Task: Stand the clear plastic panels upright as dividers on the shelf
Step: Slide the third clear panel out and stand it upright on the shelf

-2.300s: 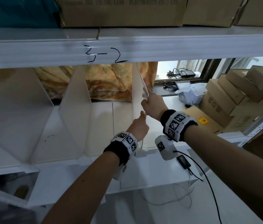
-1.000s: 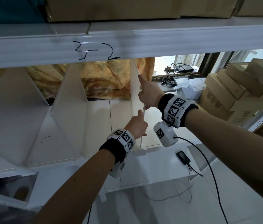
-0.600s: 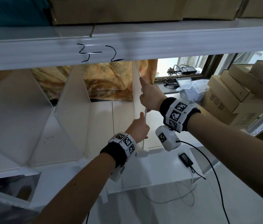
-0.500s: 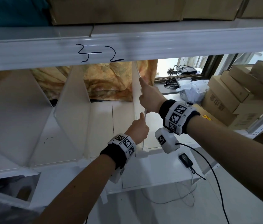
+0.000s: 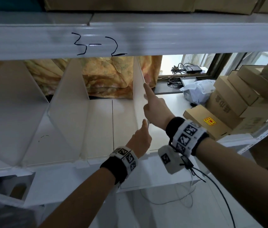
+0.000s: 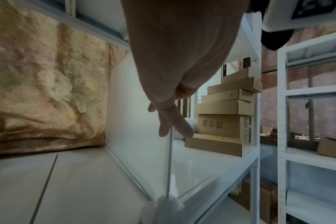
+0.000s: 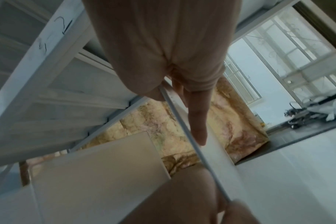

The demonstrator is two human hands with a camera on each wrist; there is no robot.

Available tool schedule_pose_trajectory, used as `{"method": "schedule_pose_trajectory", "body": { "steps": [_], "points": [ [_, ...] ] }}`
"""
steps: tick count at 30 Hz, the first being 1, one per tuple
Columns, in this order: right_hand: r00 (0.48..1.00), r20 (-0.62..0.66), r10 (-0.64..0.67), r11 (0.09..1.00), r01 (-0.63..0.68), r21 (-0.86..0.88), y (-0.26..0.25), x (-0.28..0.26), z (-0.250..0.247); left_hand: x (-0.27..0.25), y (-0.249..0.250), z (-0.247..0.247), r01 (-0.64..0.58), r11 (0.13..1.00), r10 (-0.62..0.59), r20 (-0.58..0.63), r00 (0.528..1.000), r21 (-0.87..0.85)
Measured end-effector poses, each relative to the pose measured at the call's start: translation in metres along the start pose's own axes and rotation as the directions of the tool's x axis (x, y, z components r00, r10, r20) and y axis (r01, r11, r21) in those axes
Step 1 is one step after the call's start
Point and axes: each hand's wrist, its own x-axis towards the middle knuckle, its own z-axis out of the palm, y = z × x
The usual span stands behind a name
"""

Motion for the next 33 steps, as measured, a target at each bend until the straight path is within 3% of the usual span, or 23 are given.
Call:
{"method": "schedule_pose_trajectory", "body": {
  "steps": [18,23,33],
  "points": [
    [1.000,0.012,0.022,1.000,-0.022,-0.008,0.001,0.011,0.004,0.001,0.010,-0.009,0.089,0.995,-0.087,0.042,0.995,-0.055],
    [0.999,0.028,0.016,1.000,-0.017,0.016,0.002,0.010,0.002,0.000,0.011,-0.010,0.095,0.995,-0.095,0.009,0.995,0.014],
    [0.991,0.125,-0.051,0.998,0.053,-0.013,0.001,0.012,-0.006,0.000,0.015,0.000,0.137,0.989,-0.142,-0.113,0.983,-0.050]
  ]
}}
